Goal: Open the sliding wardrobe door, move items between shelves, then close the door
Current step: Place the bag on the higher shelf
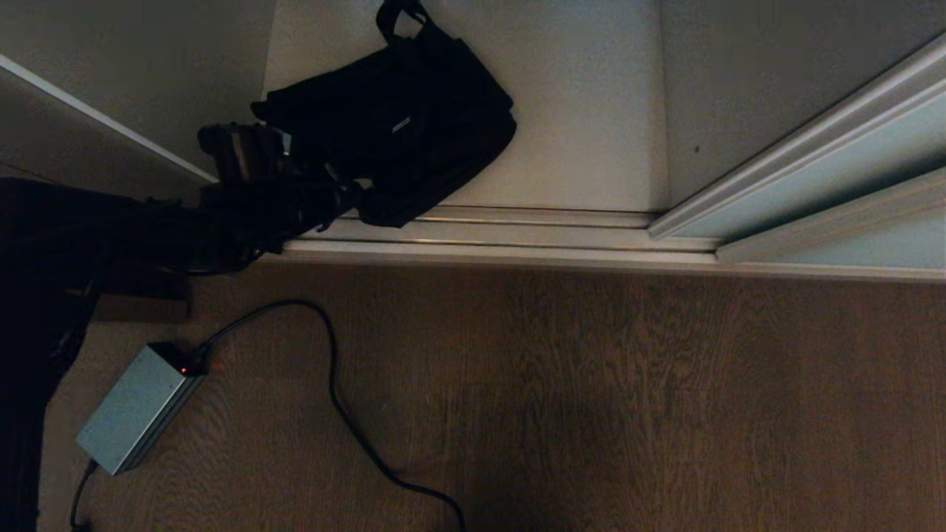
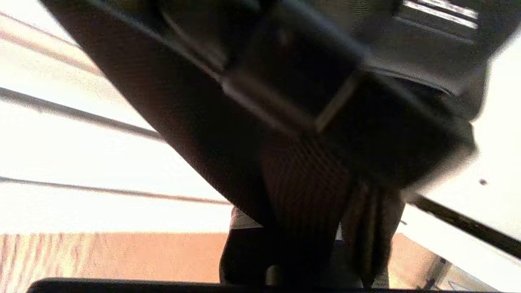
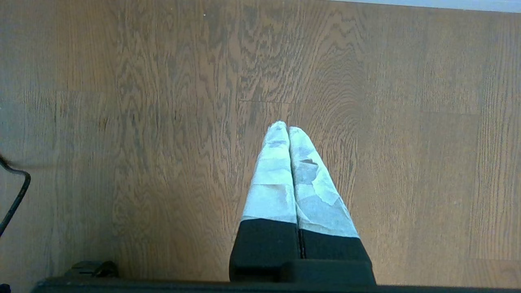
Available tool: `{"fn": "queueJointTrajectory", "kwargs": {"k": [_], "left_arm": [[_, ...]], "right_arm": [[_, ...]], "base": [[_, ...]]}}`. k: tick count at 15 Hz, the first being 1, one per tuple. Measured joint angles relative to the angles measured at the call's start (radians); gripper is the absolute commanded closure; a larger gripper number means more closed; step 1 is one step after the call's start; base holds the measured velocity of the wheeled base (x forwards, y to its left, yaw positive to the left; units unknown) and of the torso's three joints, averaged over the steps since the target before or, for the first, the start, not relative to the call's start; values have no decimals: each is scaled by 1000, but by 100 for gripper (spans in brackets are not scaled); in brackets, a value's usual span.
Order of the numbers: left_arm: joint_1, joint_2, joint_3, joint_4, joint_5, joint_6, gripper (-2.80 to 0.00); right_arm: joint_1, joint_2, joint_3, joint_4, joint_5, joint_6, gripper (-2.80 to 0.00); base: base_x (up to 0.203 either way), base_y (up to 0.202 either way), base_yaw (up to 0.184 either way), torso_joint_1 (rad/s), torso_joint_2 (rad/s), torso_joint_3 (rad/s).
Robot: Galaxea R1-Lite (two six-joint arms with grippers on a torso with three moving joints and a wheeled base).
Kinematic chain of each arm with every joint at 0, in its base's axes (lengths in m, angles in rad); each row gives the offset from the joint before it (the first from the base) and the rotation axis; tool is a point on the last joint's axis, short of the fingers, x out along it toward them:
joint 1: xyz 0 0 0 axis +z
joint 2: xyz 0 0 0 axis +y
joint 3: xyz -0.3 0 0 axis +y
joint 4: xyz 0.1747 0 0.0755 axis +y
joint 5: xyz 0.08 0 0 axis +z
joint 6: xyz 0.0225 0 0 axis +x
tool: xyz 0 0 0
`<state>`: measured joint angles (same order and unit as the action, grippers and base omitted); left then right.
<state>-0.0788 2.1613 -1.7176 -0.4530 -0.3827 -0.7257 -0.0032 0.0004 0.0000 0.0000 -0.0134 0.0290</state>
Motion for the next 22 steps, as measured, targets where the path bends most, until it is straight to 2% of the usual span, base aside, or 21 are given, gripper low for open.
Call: {"fn": "queueJointTrajectory", "kwargs": {"k": [6,11,16,22], "left_arm": [[-6,-249,253,49,5,44,0],[-6,-474,398,166,32,113,0],[-4,-706,483,306,73,207,0],[-4,-952,635,478,106,227,0]], "right_arm": [[0,0,0,0,0,0,0],[0,0,0,0,0,0,0],[0,0,0,0,0,0,0],[0,0,0,0,0,0,0]], "base": [[0,0,0,0,0,0],[0,0,0,0,0,0],[0,0,0,0,0,0],[0,0,0,0,0,0]]}}
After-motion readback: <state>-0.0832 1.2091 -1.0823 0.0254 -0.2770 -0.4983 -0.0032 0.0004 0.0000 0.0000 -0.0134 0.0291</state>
